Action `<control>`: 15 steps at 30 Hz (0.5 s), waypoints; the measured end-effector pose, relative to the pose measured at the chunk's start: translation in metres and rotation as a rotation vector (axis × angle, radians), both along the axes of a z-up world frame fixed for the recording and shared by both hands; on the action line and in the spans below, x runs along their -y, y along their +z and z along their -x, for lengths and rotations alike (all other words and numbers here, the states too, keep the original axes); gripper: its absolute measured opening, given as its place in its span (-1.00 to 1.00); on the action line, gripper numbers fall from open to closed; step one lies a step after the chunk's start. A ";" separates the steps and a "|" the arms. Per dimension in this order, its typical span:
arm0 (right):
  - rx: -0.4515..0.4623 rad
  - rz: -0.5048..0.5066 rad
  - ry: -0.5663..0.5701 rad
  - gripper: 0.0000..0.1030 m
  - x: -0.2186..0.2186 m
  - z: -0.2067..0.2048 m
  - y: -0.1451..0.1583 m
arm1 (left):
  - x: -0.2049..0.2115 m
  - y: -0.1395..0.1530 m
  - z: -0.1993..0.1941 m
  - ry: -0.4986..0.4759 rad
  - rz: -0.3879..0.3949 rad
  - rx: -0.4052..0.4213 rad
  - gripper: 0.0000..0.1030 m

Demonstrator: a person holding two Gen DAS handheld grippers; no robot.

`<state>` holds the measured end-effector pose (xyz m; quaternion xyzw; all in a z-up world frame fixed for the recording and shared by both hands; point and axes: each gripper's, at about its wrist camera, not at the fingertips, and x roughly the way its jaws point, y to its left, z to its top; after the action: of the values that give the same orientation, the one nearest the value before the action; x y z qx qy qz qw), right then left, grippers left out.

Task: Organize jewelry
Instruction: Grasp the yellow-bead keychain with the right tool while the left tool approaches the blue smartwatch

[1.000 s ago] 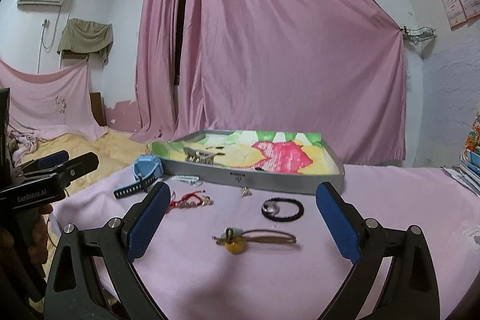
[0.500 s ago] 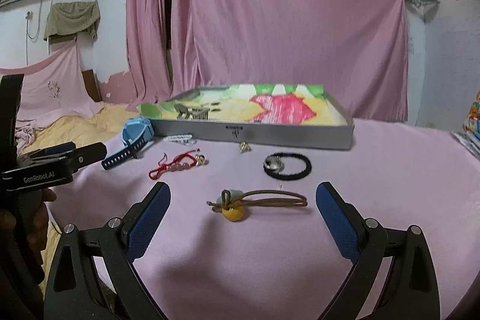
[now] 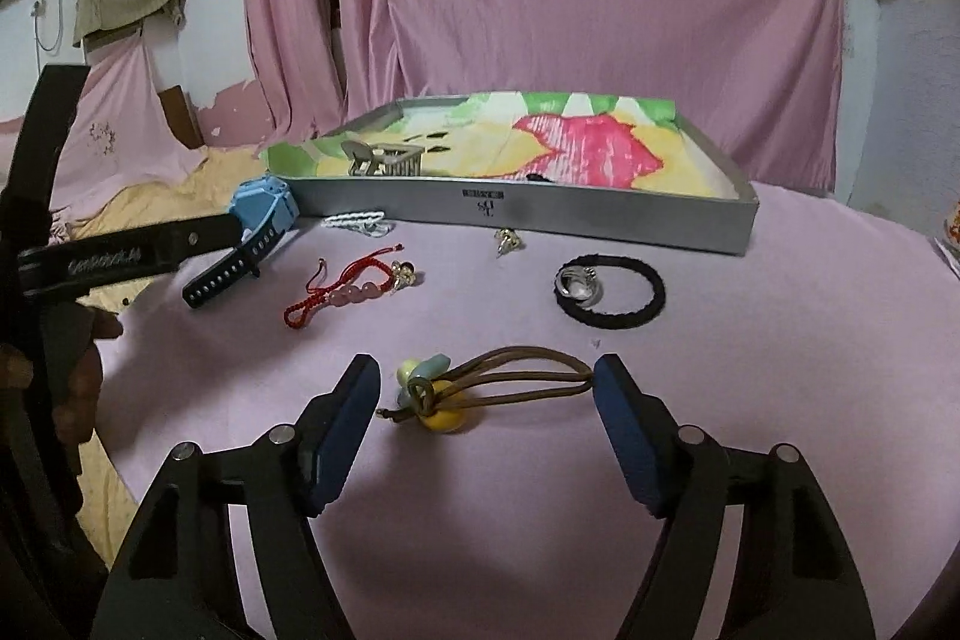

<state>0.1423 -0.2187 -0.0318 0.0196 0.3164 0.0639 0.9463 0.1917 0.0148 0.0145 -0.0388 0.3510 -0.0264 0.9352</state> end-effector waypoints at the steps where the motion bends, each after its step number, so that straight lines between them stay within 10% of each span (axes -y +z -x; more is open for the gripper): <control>1: -0.013 0.000 0.005 0.16 -0.001 -0.002 -0.001 | 0.000 0.000 -0.004 0.000 0.000 -0.007 0.99; 10: -0.069 0.037 0.052 -0.52 -0.016 -0.016 -0.003 | -0.002 0.001 -0.027 0.001 0.009 -0.053 0.99; 15: -0.103 0.022 0.064 -0.55 -0.016 -0.033 0.001 | -0.002 0.001 -0.040 -0.002 0.013 -0.065 0.99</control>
<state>0.1752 -0.2027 -0.0310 0.0023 0.3659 0.0897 0.9263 0.2322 0.0168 0.0158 -0.0455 0.3811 -0.0284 0.9230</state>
